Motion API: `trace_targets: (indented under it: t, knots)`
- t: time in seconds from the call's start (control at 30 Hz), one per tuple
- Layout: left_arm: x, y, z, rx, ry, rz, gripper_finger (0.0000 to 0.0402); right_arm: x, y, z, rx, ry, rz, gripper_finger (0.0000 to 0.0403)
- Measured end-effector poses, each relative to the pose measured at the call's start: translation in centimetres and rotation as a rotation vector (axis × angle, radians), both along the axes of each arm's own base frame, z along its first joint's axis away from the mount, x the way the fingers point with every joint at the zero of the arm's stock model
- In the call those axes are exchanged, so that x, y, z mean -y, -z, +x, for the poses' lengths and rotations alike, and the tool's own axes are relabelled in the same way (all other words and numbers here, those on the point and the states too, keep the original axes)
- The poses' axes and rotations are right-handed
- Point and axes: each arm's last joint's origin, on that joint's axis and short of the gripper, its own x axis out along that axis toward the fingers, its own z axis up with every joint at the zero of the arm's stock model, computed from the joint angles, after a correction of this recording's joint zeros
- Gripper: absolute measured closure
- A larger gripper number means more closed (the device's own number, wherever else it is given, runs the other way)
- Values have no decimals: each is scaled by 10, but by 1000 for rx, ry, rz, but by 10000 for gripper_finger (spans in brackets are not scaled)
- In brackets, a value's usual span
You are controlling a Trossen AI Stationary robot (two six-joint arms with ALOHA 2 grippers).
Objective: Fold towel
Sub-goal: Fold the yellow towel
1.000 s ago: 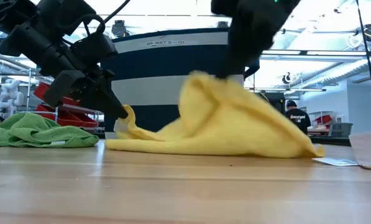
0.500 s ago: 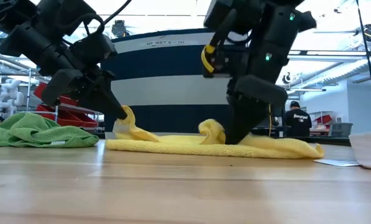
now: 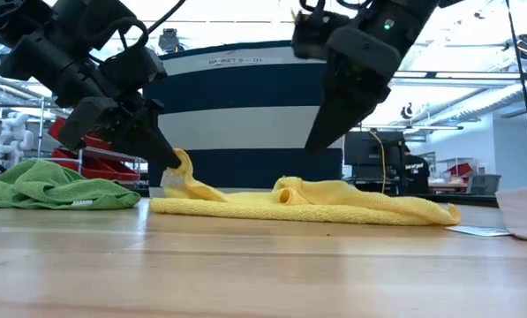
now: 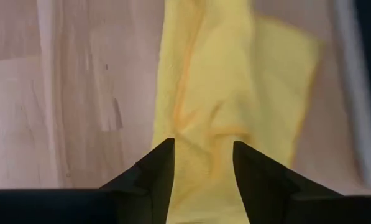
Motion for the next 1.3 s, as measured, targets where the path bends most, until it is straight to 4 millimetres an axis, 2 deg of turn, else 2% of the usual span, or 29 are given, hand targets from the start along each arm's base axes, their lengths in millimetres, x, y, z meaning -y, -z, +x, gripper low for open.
trace_targets:
  t: [0.2,0.5,0.97,1.3]
  knots:
    - [1,0,0,-2,12,-14,401,-2,19,7,-26,43,72,271]
    - [1,-1,1,9,14,-16,401,4,18,13,29,96,104,285]
    - [5,-1,0,7,33,-14,401,12,43,20,-23,116,84,310]
    - [5,-1,0,8,33,-13,401,11,38,22,20,93,80,310]
